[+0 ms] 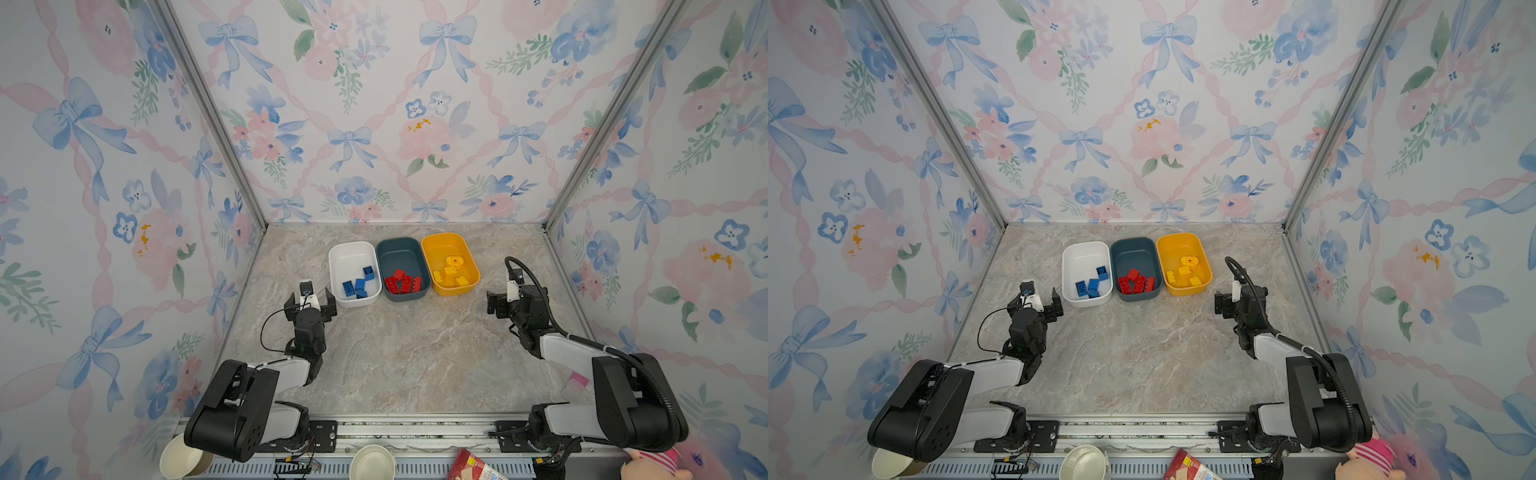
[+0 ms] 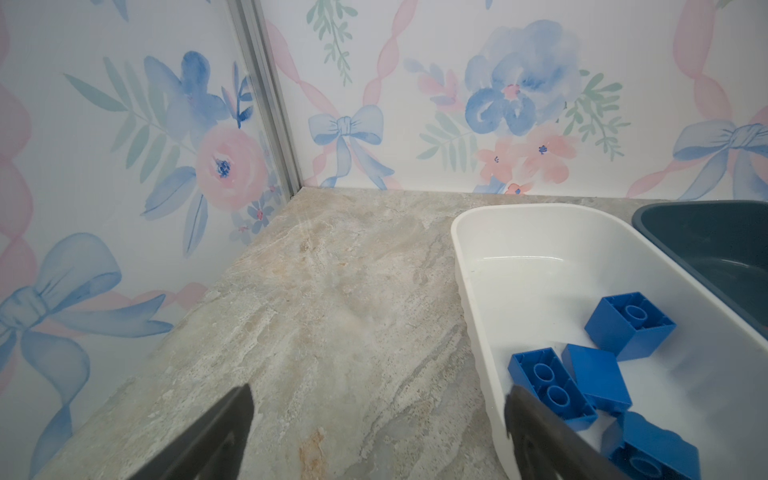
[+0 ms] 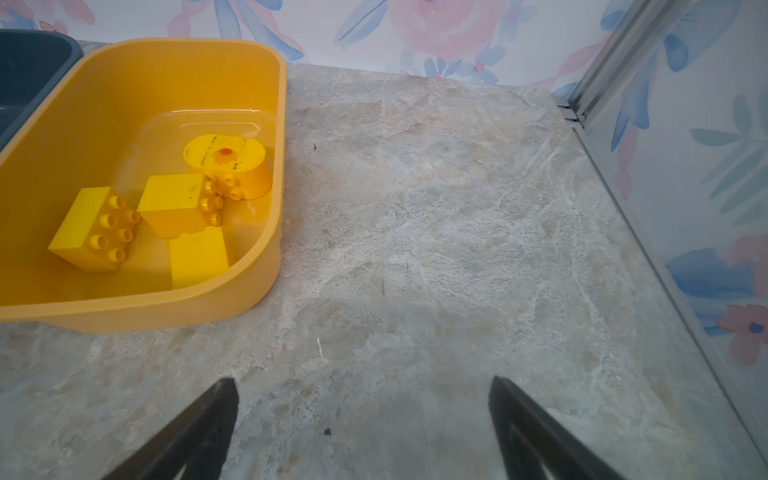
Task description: Sort the legos into containers by color
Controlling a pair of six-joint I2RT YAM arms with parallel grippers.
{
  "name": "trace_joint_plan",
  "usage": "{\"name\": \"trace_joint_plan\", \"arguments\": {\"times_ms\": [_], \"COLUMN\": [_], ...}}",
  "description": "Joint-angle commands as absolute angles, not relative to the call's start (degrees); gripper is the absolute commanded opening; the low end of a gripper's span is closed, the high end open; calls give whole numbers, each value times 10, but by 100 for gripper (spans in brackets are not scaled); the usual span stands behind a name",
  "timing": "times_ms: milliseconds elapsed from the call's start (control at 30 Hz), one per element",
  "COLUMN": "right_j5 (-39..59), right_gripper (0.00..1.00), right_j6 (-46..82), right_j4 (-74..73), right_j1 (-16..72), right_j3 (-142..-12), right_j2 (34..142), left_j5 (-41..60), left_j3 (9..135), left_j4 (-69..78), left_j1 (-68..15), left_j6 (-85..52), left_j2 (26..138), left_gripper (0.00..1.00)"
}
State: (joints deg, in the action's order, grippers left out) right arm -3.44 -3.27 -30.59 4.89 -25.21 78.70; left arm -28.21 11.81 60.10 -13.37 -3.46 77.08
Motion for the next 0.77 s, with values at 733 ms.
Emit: {"name": "trace_joint_plan", "arguments": {"times_ms": [733], "right_j5": [-87], "right_gripper": [97], "right_j6": [-25], "right_j4": [-548], "right_j1": [55], "right_j3": [-208], "right_j2": [885], "left_j5": [-269], "left_j3": [93], "left_j4": [808], "left_j1": [-111], "left_j6": [-30], "left_j2": [891], "left_gripper": [98]}}
